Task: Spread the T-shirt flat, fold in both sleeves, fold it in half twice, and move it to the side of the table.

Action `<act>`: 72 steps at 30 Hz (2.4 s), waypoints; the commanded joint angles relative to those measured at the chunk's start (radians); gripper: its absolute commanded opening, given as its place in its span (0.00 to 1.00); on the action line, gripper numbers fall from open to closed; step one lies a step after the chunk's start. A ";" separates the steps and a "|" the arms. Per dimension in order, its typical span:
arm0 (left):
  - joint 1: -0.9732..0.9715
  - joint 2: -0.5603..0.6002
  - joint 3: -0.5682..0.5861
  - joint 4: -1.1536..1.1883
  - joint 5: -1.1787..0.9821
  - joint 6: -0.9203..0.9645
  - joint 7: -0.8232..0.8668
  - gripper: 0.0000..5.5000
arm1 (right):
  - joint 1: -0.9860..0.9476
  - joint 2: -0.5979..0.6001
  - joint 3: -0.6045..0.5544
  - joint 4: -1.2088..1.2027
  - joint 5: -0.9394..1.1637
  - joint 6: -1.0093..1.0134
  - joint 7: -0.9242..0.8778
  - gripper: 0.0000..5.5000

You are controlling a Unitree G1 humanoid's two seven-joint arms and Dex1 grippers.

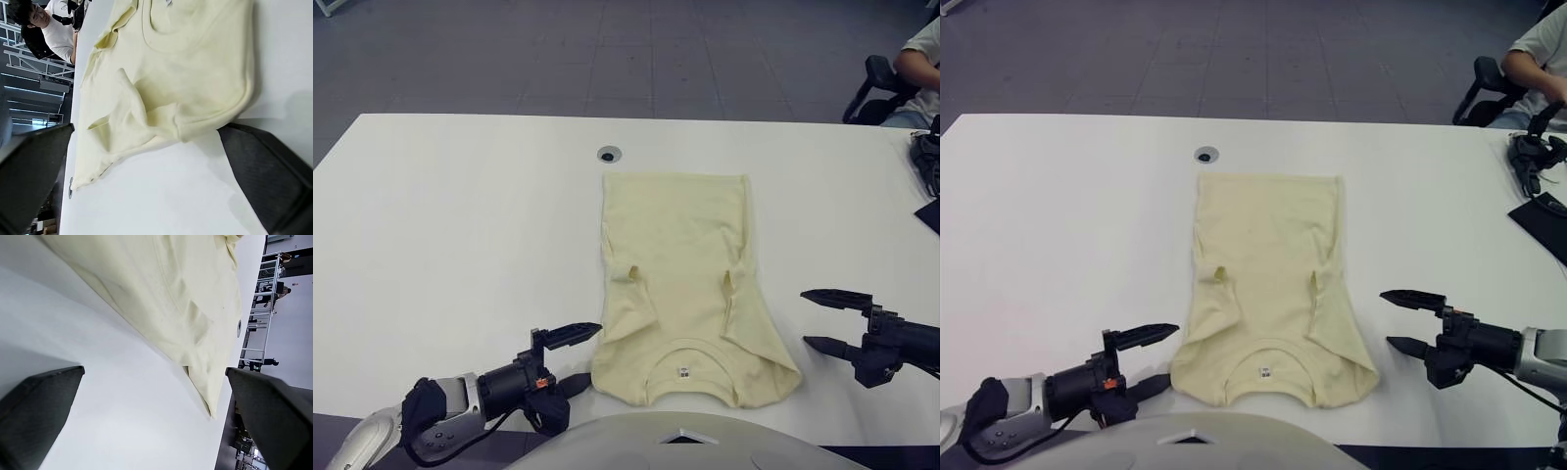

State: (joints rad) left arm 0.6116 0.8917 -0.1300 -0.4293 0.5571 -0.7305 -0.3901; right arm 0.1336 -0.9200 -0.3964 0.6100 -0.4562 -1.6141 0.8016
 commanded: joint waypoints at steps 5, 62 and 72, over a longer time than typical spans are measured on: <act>-0.022 0.002 -0.075 0.008 -0.027 0.085 -0.123 0.98 | 0.013 -0.017 0.097 -0.041 -0.179 0.000 -0.216 0.98; -0.089 0.010 -0.168 0.082 -0.167 0.275 -0.261 0.00 | -0.008 -0.135 0.539 -0.028 -0.431 0.102 -0.850 0.00; 0.103 0.156 0.103 -0.183 -0.596 0.475 -0.439 0.00 | 0.188 -0.521 0.964 -0.631 0.943 0.789 -0.110 0.00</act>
State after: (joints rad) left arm 0.5644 0.8884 -0.2249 -0.4378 0.1872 -0.3921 -0.6982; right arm 0.2152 -1.1484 0.4471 0.3571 -0.1582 -1.2186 0.3184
